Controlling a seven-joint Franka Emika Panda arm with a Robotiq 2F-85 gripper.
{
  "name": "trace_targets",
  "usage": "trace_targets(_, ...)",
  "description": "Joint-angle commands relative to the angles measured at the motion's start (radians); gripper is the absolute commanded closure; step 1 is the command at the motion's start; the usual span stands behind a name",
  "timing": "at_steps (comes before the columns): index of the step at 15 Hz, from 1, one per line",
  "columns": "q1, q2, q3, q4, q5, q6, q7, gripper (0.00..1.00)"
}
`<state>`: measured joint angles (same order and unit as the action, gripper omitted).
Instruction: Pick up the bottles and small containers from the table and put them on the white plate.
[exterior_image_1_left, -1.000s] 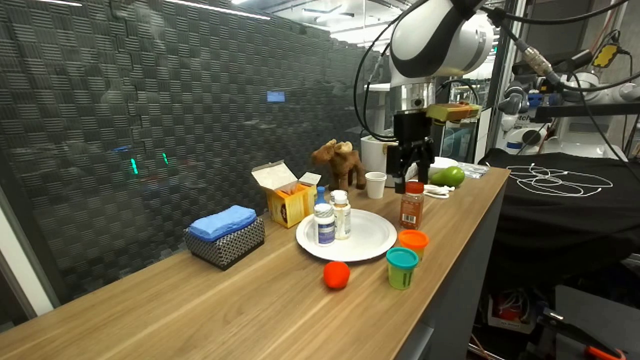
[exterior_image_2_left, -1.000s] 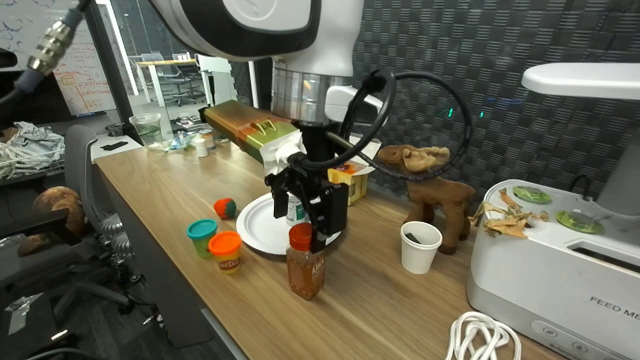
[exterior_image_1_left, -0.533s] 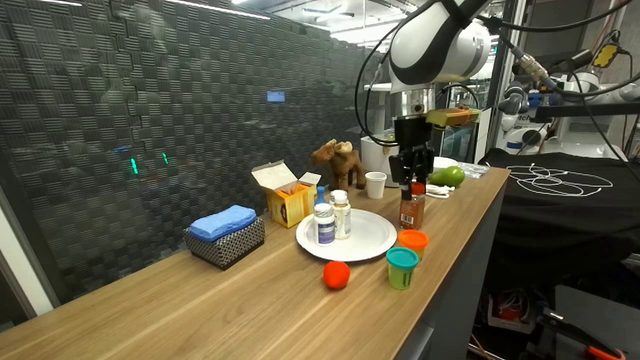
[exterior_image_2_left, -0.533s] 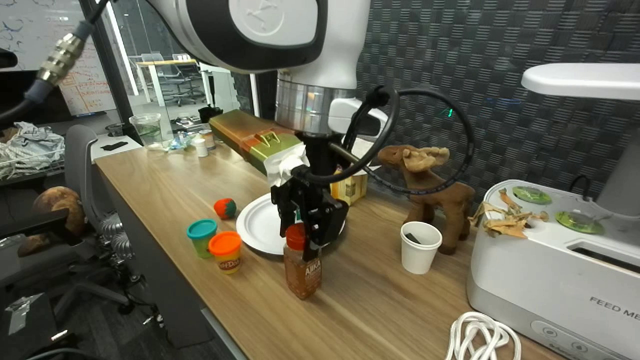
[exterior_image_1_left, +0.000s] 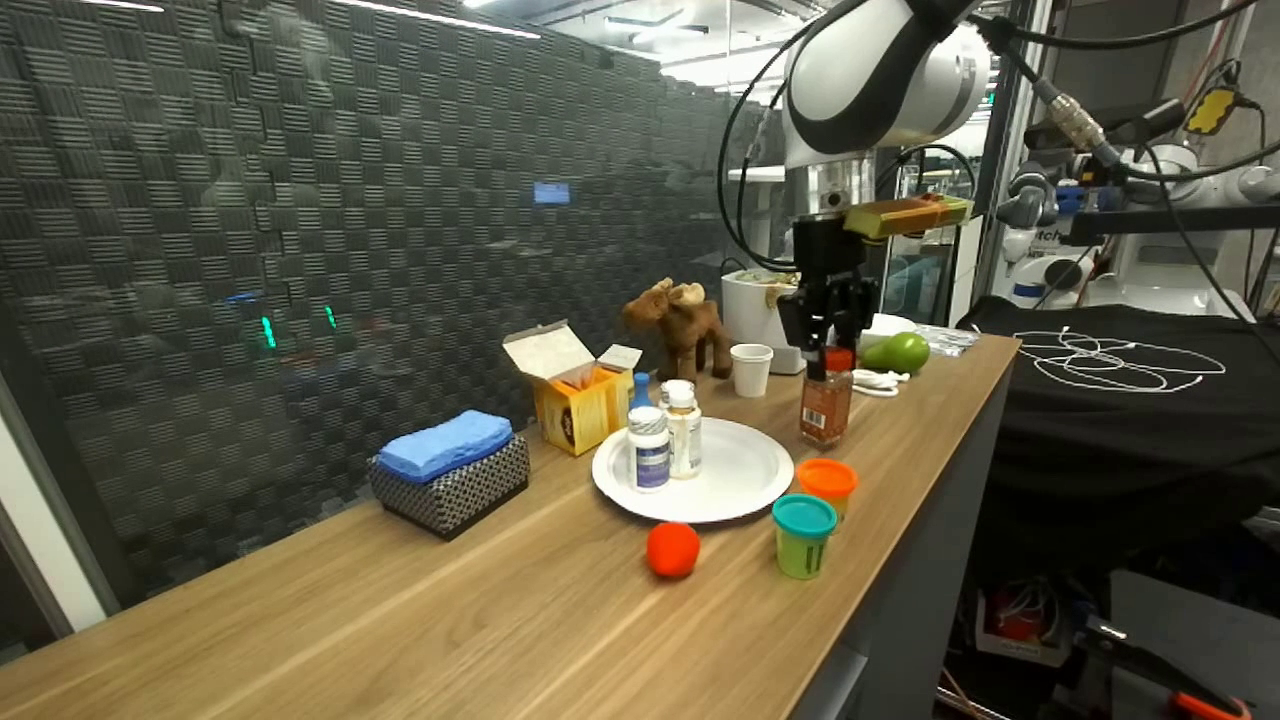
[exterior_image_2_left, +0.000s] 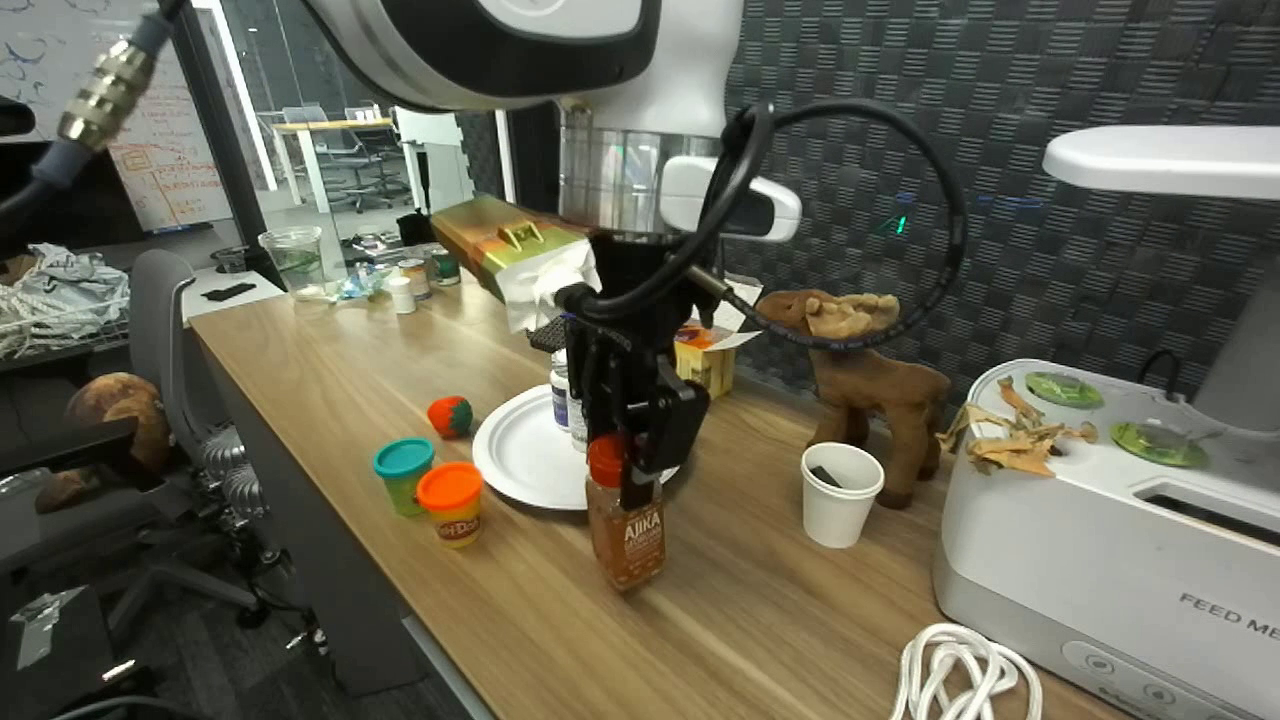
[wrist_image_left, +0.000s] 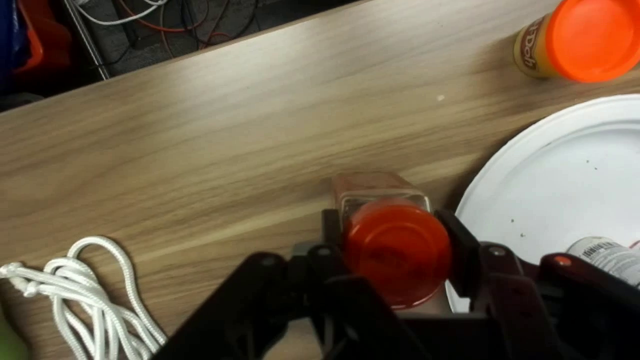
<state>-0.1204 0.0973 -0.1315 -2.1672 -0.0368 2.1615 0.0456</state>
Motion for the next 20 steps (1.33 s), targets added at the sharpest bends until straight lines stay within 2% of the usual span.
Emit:
trace_targets(1, 0.012, -0.065, 0.009, 0.018, -0.006, -0.026, 0.063, 0.76)
trace_targets(4, 0.027, -0.065, 0.033, 0.057, 0.034, -0.050, 0.037, 0.76)
trace_targets(10, 0.067, 0.040, 0.083, 0.174, 0.081, -0.080, 0.029, 0.76)
trace_targets(14, 0.079, 0.117, 0.096, 0.242, 0.077, -0.105, 0.028, 0.76)
trace_targets(20, 0.079, 0.190, 0.097, 0.273, 0.077, -0.099, 0.031, 0.76)
